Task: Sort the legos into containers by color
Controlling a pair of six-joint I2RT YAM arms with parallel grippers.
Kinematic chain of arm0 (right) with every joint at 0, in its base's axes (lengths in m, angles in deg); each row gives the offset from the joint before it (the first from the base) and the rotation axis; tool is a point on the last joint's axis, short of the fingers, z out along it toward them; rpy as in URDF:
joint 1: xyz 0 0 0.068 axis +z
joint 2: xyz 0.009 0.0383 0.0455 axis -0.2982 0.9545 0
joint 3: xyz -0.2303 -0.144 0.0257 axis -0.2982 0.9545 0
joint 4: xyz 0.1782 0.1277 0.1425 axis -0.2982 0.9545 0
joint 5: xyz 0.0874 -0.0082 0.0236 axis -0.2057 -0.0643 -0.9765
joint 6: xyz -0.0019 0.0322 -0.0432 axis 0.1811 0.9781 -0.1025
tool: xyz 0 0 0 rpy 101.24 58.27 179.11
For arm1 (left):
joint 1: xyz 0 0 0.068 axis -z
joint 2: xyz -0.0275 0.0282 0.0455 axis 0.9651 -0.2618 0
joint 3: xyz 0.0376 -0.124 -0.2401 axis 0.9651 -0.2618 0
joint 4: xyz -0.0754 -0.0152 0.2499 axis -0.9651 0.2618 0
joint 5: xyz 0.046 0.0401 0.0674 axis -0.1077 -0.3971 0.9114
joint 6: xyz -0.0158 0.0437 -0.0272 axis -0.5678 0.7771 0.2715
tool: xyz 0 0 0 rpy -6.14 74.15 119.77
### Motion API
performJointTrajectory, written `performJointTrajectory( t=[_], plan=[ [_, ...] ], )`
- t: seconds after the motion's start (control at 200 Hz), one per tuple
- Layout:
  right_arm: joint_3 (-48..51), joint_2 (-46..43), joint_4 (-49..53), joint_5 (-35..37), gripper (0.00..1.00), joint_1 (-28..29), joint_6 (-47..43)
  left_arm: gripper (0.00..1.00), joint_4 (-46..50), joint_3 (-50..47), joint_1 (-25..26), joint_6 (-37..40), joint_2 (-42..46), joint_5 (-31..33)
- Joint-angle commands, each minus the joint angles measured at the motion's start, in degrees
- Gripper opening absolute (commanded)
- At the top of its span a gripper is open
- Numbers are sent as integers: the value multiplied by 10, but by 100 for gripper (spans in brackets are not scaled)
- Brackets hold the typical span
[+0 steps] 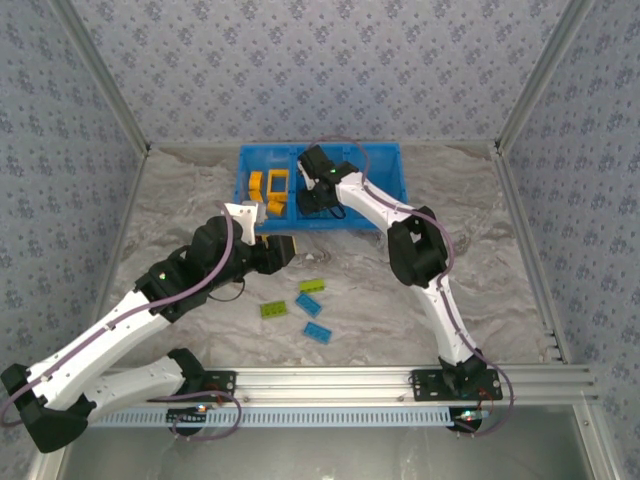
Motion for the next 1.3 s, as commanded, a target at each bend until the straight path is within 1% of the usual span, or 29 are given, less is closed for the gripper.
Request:
performJointTrajectory(
  t=[0.0,0.265,0.44,0.56,0.615,0.725,0.784,0.849,0.899,0.949,0.999,1.049,1.059,1.119,1.194,1.209,1.294],
  plan=[
    [-18,-35,13,13,50,9,-2,57,-3,15,5,-8,0,10],
    [-5,-134,11,66,46,21,-5,56,19,17,6,-24,-1,29],
    [65,-245,-27,86,46,26,0,55,40,18,7,-34,4,39],
    [152,-343,-58,88,46,34,14,55,62,22,7,-36,-3,32],
    [203,-396,-94,85,46,41,20,55,73,22,8,-34,-12,25],
    [333,-521,-149,56,48,63,35,55,87,12,25,-20,-33,21],
    [395,-586,-160,37,50,74,53,55,95,2,36,-14,-48,24],
    [455,-650,-155,26,54,91,68,56,100,-5,51,-13,-69,25],
    [492,-695,-145,0,58,100,84,57,107,-9,66,-21,-87,33],
    [522,-731,-127,-21,60,105,106,58,116,-12,75,-51,-108,42],
    [562,-773,-105,-19,60,114,125,60,117,-18,77,-95,-129,41],
    [588,-810,-89,-8,60,128,141,60,117,-20,83,-152,-150,43],
    [595,-818,-85,-6,60,130,145,59,129,-20,85,-165,-154,45],
    [623,-858,-71,0,61,142,163,60,142,-24,94,-253,-178,49],
    [651,-896,-63,3,62,153,178,60,124,-41,102,-344,-204,34],
    [657,-900,-52,2,62,154,180,60,106,-46,103,-359,-209,31],
    [679,-921,-40,1,63,166,187,63,72,-63,103,-430,-236,15]
  ],
)
